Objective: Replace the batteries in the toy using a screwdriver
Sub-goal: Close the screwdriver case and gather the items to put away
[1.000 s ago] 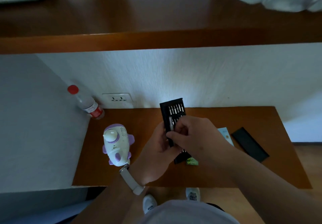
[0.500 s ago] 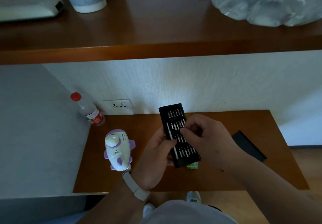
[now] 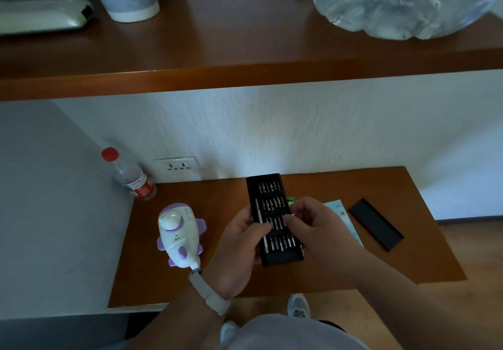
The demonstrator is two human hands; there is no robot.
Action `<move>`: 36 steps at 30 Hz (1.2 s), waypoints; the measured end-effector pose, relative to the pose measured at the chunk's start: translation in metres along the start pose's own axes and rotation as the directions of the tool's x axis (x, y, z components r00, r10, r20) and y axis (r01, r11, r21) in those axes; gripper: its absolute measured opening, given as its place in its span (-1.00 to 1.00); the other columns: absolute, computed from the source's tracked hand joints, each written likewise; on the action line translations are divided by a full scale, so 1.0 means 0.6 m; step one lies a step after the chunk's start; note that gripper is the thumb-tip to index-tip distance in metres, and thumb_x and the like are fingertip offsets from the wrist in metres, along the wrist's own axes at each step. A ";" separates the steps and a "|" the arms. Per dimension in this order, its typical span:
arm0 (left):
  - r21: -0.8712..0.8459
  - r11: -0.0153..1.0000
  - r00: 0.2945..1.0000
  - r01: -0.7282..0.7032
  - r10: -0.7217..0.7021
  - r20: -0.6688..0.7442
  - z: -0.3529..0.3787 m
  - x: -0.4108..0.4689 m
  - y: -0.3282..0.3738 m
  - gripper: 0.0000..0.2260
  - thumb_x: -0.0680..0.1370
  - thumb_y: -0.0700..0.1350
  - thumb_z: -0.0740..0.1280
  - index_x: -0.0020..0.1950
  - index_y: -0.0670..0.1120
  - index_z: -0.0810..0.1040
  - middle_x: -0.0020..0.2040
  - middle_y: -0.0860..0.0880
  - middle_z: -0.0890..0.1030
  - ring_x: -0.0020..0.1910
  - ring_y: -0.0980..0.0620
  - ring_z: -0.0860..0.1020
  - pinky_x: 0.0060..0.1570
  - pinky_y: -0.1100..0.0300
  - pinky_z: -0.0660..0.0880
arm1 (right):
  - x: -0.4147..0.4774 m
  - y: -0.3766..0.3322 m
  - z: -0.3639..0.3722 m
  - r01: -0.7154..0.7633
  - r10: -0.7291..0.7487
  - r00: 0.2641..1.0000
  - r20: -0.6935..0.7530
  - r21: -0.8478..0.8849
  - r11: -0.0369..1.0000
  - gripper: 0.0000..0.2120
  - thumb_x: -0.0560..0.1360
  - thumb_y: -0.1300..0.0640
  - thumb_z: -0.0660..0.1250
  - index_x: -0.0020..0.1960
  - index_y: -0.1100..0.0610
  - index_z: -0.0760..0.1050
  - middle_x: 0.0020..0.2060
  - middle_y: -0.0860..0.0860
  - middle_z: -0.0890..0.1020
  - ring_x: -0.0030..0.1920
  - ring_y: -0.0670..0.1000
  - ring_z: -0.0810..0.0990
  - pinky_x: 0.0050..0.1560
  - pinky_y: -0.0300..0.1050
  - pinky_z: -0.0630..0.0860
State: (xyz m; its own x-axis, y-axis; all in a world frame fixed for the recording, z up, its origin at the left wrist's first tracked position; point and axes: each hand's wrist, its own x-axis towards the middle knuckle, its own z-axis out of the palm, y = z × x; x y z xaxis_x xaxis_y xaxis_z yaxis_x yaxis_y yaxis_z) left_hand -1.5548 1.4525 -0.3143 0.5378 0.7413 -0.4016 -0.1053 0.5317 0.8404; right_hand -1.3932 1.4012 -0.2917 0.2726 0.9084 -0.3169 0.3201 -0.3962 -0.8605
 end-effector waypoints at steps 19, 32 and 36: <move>0.155 0.949 0.961 0.274 -0.266 -0.073 0.033 0.055 -0.107 -0.76 0.63 -0.28 0.25 0.25 -0.06 0.55 0.12 -0.15 0.69 0.05 -0.16 0.68 0.05 -0.24 0.62 | -0.029 0.197 -0.023 -0.306 0.305 0.936 -0.174 0.019 0.952 -0.93 0.57 0.05 0.32 -0.08 -0.02 0.52 -0.18 0.06 0.65 -0.27 -0.02 0.56 -0.18 -0.02 0.58; 0.079 0.948 0.919 0.310 -0.276 -0.282 0.235 0.137 -0.168 -0.76 0.61 -0.28 0.28 0.22 -0.04 0.54 0.05 -0.12 0.72 0.02 -0.16 0.70 0.08 -0.27 0.60 | 0.053 0.431 -0.249 -0.325 0.289 0.945 -0.153 -0.342 0.881 -0.89 0.56 0.00 0.26 0.03 0.01 0.41 -0.07 -0.01 0.49 -0.19 -0.02 0.52 -0.19 -0.09 0.50; 0.072 0.951 0.904 0.301 -0.260 -0.338 0.277 0.156 -0.185 -0.77 0.61 -0.28 0.26 0.23 -0.07 0.54 0.03 -0.10 0.73 0.01 -0.14 0.71 0.07 -0.23 0.61 | 0.075 0.476 -0.280 -0.274 0.203 0.960 -0.195 -0.484 0.831 -0.72 0.55 -0.05 0.28 0.20 0.01 0.37 0.08 -0.01 0.40 0.06 0.01 0.46 0.02 -0.07 0.54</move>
State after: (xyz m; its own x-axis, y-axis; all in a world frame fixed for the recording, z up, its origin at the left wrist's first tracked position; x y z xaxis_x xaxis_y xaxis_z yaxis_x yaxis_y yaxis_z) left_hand -1.3536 1.3946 -0.3846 0.2312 0.6704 -0.7050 0.1214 0.6991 0.7046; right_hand -1.1369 1.3066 -0.4849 0.5033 0.7652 -0.4014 0.6302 -0.6429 -0.4353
